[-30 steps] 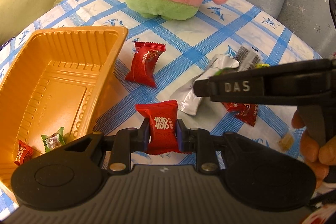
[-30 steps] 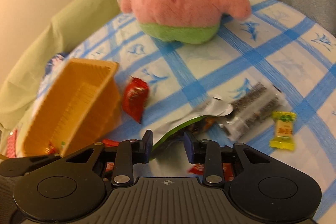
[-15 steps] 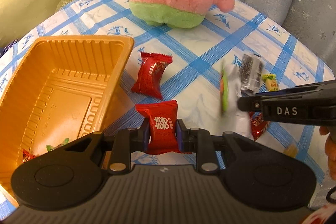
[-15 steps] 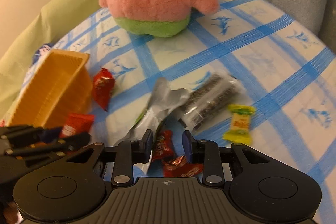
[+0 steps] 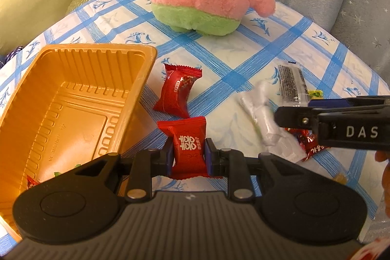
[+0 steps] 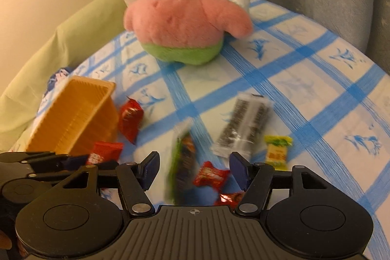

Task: Organize snacks
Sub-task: 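Grasp the green-wrapped snack bar with the right tool while the left tool holds the red packet, then carry both snacks over the orange tray and open the left tool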

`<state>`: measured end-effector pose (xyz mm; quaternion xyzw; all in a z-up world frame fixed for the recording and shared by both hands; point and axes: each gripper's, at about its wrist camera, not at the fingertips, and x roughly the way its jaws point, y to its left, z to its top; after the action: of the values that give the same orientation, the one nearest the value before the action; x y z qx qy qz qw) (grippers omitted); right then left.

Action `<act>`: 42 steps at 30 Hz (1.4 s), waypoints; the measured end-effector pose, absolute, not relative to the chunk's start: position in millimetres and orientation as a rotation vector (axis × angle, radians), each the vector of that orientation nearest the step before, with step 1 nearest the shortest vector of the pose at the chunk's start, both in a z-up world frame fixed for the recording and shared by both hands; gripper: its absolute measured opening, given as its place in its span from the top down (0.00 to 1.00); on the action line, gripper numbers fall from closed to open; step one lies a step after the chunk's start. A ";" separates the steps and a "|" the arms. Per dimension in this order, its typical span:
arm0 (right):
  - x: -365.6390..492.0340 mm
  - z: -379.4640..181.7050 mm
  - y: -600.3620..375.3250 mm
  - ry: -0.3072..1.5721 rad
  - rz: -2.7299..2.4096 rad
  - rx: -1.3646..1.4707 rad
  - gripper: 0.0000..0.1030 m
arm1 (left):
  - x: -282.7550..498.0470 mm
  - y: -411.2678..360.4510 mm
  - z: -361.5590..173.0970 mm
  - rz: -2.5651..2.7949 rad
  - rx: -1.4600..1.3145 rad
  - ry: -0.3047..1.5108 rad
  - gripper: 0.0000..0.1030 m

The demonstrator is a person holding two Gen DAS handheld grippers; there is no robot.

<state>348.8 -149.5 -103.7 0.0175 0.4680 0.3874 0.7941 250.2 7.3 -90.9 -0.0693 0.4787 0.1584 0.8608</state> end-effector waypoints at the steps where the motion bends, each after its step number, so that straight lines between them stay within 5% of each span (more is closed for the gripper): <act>1: 348.5 -103.5 -146.8 1.007 0.837 0.040 0.39 | 250.2 7.5 -91.1 0.333 -0.146 1.005 0.78; 5: 347.3 -107.9 -132.6 1.006 0.854 0.004 0.40 | 251.8 8.5 -92.9 0.338 -0.143 1.010 0.78; 8: 346.1 -115.6 -124.6 1.014 0.863 -0.029 0.56 | 253.6 10.2 -94.7 0.346 -0.146 1.014 0.78; 19: 343.6 -130.3 -111.9 1.013 0.844 -0.113 0.76 | 256.2 11.2 -93.5 0.338 -0.144 1.004 0.78; 42: 300.6 -59.2 -119.2 0.980 0.876 -0.003 0.78 | 198.7 30.0 -44.1 0.295 -0.126 0.920 0.78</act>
<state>300.6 -119.2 -59.2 -0.0015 0.4553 0.4070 0.7918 198.7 29.9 -44.1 -0.0605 0.4418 0.1419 0.8837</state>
